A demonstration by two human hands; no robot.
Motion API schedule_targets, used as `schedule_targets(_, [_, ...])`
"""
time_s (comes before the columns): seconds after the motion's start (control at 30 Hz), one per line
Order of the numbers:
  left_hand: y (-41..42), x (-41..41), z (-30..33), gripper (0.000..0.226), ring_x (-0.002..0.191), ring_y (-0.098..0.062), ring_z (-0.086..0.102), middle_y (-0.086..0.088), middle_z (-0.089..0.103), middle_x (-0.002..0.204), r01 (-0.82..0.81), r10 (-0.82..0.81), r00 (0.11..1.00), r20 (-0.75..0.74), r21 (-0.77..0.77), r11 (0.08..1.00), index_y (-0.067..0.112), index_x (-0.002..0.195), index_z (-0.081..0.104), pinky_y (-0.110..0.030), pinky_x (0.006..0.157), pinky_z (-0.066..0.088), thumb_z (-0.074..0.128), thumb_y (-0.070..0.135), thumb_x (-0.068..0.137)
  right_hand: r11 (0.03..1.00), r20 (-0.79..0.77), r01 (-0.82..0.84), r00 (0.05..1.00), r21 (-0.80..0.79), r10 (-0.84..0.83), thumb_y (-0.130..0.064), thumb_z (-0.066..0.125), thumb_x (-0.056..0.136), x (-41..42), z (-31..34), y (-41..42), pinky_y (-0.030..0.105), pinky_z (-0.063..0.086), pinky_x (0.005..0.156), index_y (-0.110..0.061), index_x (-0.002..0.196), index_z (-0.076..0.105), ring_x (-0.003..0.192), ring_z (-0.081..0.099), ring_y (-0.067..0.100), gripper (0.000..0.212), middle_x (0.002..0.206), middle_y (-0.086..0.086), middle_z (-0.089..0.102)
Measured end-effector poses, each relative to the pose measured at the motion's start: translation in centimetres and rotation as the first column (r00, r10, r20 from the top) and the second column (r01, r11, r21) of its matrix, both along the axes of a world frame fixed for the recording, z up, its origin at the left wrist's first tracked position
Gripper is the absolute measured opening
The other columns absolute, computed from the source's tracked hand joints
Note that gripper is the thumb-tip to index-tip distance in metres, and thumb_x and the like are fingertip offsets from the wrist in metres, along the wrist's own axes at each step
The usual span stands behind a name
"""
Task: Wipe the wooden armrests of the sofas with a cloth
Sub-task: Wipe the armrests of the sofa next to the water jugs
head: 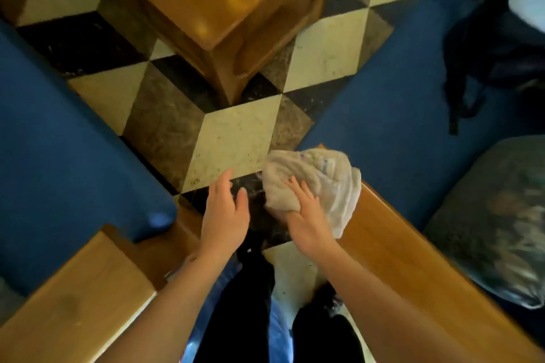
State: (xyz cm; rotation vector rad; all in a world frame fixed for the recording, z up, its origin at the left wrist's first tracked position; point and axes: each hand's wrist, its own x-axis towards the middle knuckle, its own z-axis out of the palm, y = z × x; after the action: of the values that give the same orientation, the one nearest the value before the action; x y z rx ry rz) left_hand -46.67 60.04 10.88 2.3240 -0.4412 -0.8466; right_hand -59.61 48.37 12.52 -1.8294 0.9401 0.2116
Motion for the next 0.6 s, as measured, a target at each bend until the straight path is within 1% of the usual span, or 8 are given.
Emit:
schedule_targets(0.07, [1.8,1.7,2.4,0.042,0.111,-0.011,0.057,0.001,0.057,0.135,-0.086,0.085,0.975,-0.204,0.002,0.996,0.024,0.147,0.045,-0.027,0.087,0.043,0.045,0.035,0.107,0.943,0.068,0.238,0.963,0.231,-0.260,-0.022,0.043,0.110,4.1,4.1,-0.3,0.008,0.048,0.092,-0.042,0.135,0.054,0.151,0.035,0.014,0.034,0.140,-0.025,0.054])
schedule_targets(0.13, [3.5,2.6,4.4,0.033,0.106,-0.007,0.061,0.003,0.060,0.126,-0.079,0.071,0.950,-0.303,-0.016,0.997,0.027,0.138,0.052,-0.024,0.082,0.044,0.050,0.035,0.106,0.808,0.172,0.351,0.863,0.473,-0.476,-0.023,0.044,0.112,7.4,5.4,-0.4,0.012,0.050,0.056,-0.026,0.134,0.063,0.129,0.059,0.002,0.029,0.126,-0.023,0.069])
schedule_targets(0.2, [5.3,3.6,6.5,0.032,0.105,-0.009,0.063,0.003,0.058,0.123,-0.104,0.086,0.952,-0.293,-0.044,0.994,0.026,0.134,0.055,-0.024,0.083,0.048,0.057,0.032,0.103,0.657,-0.024,0.490,0.812,0.573,-0.584,-0.028,0.057,0.108,10.3,8.4,0.7,0.028,0.060,0.070,-0.016,0.111,0.077,0.091,0.077,0.010,0.023,0.098,-0.004,0.081])
schedule_targets(0.3, [8.7,5.8,9.8,0.043,0.106,-0.013,0.062,0.003,0.059,0.121,-0.397,0.363,0.879,-0.307,-0.052,0.916,0.022,0.135,0.054,-0.029,0.087,0.051,0.063,0.039,0.097,0.482,-0.171,0.501,0.799,0.719,-0.576,-0.032,0.056,0.105,13.9,11.9,3.7,0.048,0.055,0.088,-0.009,0.116,0.068,0.100,0.071,0.031,0.029,0.108,0.014,0.076])
schedule_targets(0.4, [11.7,7.4,13.0,0.055,0.103,-0.018,0.065,0.000,0.064,0.117,-0.822,0.686,0.440,-0.580,0.048,0.568,0.022,0.133,0.052,-0.043,0.087,0.058,0.069,0.051,0.090,0.325,-0.220,0.456,0.799,0.829,-0.559,-0.040,0.054,0.104,18.5,15.9,6.9,0.056,0.052,0.092,-0.006,0.128,0.063,0.118,0.065,0.043,0.043,0.123,0.023,0.073])
schedule_targets(0.5, [13.8,8.4,15.5,0.077,0.112,-0.037,0.066,-0.016,0.064,0.132,-0.942,0.457,-0.086,-0.885,0.221,0.251,0.009,0.132,0.054,-0.050,0.079,0.061,0.078,0.060,0.080,0.321,-0.197,0.392,0.843,0.862,-0.501,-0.040,0.051,0.105,21.8,18.2,9.5,0.054,0.052,0.086,-0.009,0.125,0.062,0.113,0.067,0.039,0.039,0.113,0.020,0.077])
schedule_targets(0.53, [14.9,8.7,16.1,0.079,0.112,-0.039,0.069,-0.020,0.066,0.131,-0.965,0.315,-0.164,-0.935,0.218,0.143,0.003,0.131,0.057,-0.050,0.079,0.061,0.077,0.060,0.080,0.350,-0.173,0.350,0.877,0.869,-0.449,-0.040,0.050,0.106,23.4,18.8,10.8,0.052,0.052,0.086,-0.008,0.126,0.062,0.113,0.068,0.039,0.039,0.111,0.020,0.078])
schedule_targets(0.6, [15.9,9.0,17.2,0.069,0.110,-0.037,0.071,-0.024,0.069,0.128,-0.989,0.106,-0.146,-0.984,0.145,-0.019,0.000,0.130,0.064,-0.048,0.080,0.063,0.073,0.052,0.086,0.366,-0.173,0.310,0.917,0.878,-0.360,-0.041,0.048,0.106,25.2,19.1,12.3,0.053,0.051,0.093,-0.005,0.133,0.060,0.119,0.066,0.040,0.046,0.120,0.022,0.074])
